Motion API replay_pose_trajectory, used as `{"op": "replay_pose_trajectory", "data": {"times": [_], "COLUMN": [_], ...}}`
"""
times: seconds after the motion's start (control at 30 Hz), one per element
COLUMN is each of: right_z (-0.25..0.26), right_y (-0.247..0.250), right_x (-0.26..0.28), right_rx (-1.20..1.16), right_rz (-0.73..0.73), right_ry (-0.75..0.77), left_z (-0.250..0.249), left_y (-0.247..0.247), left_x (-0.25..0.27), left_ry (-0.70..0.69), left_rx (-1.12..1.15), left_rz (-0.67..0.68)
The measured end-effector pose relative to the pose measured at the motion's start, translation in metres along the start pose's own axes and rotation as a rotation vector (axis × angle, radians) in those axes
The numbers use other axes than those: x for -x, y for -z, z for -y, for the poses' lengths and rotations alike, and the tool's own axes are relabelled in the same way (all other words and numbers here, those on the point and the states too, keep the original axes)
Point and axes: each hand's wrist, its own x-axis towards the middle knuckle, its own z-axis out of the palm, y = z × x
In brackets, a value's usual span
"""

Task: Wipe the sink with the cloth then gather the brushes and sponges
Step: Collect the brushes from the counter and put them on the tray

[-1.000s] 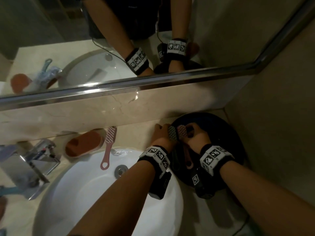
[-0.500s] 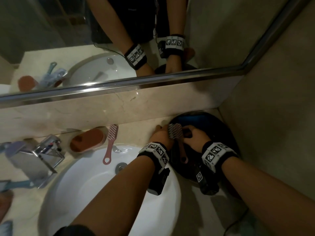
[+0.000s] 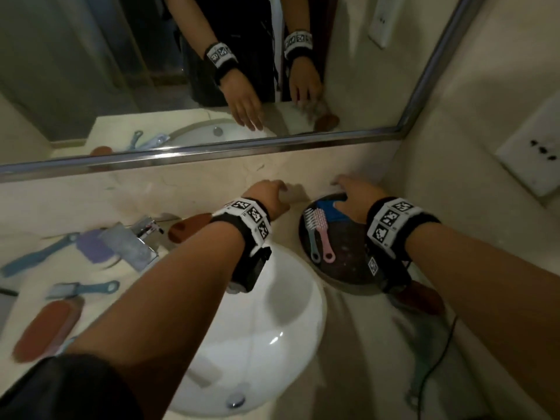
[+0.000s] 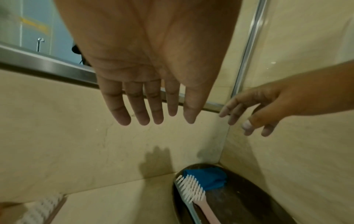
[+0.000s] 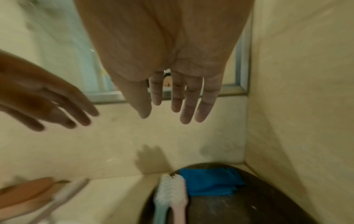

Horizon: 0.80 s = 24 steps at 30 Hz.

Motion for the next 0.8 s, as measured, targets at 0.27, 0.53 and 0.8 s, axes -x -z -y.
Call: {"op": "replay_pose_trajectory", "data": {"times": [0.27,0.53,0.8], "right_z": [0.026,0.054,0.132], "right_y": [-0.020,-0.064,-0.096], "right_x": [0.065,0.130,0.175], "right_rx": [0.062,0.100,0.122], "right_rz": [0.030,0.031,0.058], "right_ry": [0.088,0.185,0.340], "left_z": [0.014,0.058,0.109], "left_y": [-0.009,-0.019,-0.012], "left_x": [0.089,0.214,0.325], "left_ry": [0.007,0.199,0.405], "left_rx": [-0.036,-0.013,-0.030], "left_rz": [-0.082,-0.192,-0.229]}}
